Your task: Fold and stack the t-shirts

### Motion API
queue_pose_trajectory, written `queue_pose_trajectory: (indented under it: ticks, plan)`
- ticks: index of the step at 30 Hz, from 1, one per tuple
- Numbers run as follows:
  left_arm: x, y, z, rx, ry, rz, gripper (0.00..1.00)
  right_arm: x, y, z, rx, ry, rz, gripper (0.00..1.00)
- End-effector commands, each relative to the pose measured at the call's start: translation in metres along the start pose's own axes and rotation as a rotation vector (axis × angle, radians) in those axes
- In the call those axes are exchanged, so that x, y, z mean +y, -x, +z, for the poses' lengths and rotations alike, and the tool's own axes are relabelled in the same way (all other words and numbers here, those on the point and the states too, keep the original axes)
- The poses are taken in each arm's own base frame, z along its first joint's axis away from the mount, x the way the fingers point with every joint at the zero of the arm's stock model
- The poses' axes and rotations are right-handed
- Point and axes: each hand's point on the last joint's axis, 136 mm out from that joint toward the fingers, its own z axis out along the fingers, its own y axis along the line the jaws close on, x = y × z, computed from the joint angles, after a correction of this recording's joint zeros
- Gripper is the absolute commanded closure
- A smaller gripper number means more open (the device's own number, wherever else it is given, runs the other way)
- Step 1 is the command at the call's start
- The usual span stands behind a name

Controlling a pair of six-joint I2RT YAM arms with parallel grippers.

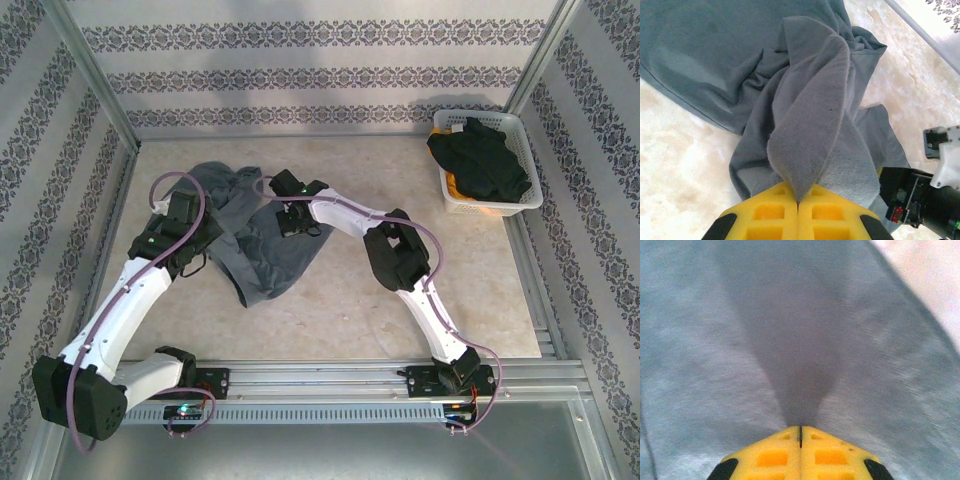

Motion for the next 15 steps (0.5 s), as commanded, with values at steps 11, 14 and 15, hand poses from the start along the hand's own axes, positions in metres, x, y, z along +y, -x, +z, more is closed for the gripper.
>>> queue_pose_trajectory:
  ticks: [11,14,15]
  plan:
    - [-0.137,0.062,0.053,0.076,-0.403,-0.106,1.0,-0.176,-0.02,-0.088,-0.045,-0.181,0.359,1.0]
    - [-0.188,0.071,0.051,0.119,-0.525,-0.083,1.0,-0.2,-0.036,-0.107,-0.093,-0.151,0.487,1.0]
    - [-0.2,0.071,0.05,0.138,-0.542,-0.067,1.0,-0.198,-0.036,-0.113,-0.107,-0.125,0.487,1.0]
